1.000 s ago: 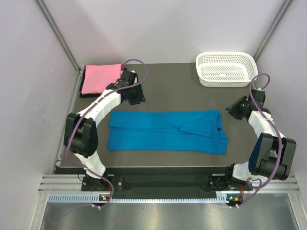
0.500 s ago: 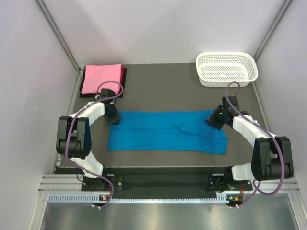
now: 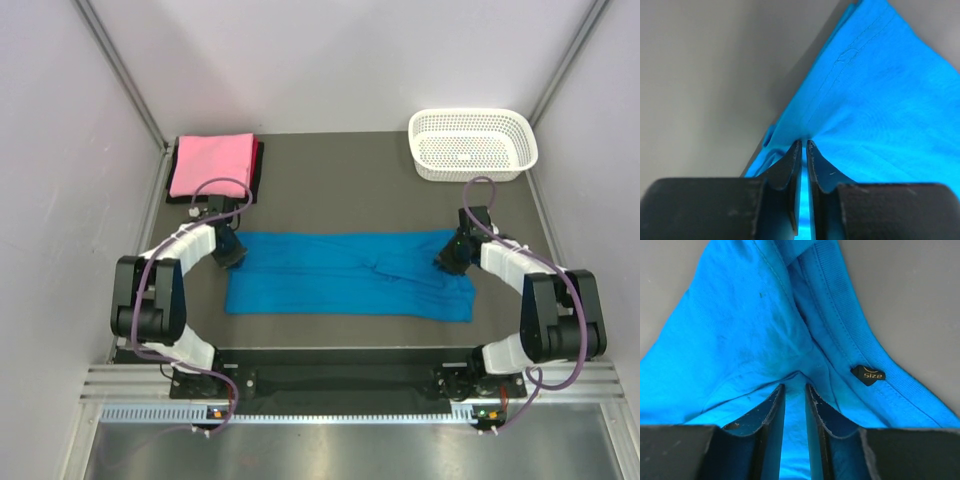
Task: Fold and stack the t-shirts
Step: Fold the tshirt
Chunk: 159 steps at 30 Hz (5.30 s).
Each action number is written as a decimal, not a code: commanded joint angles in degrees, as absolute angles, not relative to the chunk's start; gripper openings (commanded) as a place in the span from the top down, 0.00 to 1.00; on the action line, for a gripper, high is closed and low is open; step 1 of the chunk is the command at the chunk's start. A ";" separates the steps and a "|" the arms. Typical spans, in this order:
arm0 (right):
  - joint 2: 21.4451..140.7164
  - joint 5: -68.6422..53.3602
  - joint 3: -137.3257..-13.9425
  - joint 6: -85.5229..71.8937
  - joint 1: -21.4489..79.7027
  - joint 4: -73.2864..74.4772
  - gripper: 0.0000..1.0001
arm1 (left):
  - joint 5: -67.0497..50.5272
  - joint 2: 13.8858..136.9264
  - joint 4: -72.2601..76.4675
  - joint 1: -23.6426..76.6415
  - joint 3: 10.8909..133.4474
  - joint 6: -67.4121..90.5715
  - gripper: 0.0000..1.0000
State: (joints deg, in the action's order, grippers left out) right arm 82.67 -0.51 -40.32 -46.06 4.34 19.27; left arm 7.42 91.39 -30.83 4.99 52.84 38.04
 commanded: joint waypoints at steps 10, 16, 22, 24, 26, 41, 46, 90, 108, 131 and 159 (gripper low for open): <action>84.46 5.10 -42.54 -42.89 4.04 19.16 0.77 | 9.40 88.41 -32.08 3.34 56.25 39.73 0.84; 85.08 5.10 -42.10 -42.63 3.96 17.85 0.76 | 8.97 91.05 -30.24 2.55 52.83 40.17 0.88; 85.43 4.13 -40.87 -42.01 3.96 13.45 0.74 | 8.18 90.88 -29.44 2.55 48.69 40.69 0.88; 85.87 3.96 -41.83 -41.31 4.04 13.62 0.73 | 8.17 89.74 -30.75 2.55 50.44 40.35 0.85; 86.05 4.22 -43.76 -40.61 4.04 15.54 0.73 | 8.26 87.29 -33.03 2.55 52.63 39.21 0.81; 87.89 6.59 -52.73 -53.33 4.66 23.47 0.68 | -13.79 94.74 -26.54 3.87 64.95 34.54 0.71; 89.99 9.05 -52.91 -57.30 5.97 23.29 0.68 | -7.66 100.62 -27.68 3.78 64.69 35.42 0.71; 134.74 0.26 -101.95 -45.62 17.40 16.26 0.68 | -8.87 95.44 -27.42 -14.77 58.36 31.30 0.63; 123.49 11.43 -93.17 -43.95 15.91 20.40 0.78 | -9.67 101.87 -26.98 -14.24 56.78 32.17 1.00; 108.21 -6.76 -87.72 -39.55 15.82 11.60 0.54 | 8.96 95.64 -35.95 -18.45 54.06 36.74 1.00; 84.99 1.49 -47.90 -40.16 14.50 2.90 0.50 | 0.36 79.90 -35.79 -16.01 58.80 33.05 0.30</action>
State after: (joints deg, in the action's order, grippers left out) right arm 86.74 -1.61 -47.64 -39.05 14.83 7.53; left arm 3.07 84.01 -39.88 -19.11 58.48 35.44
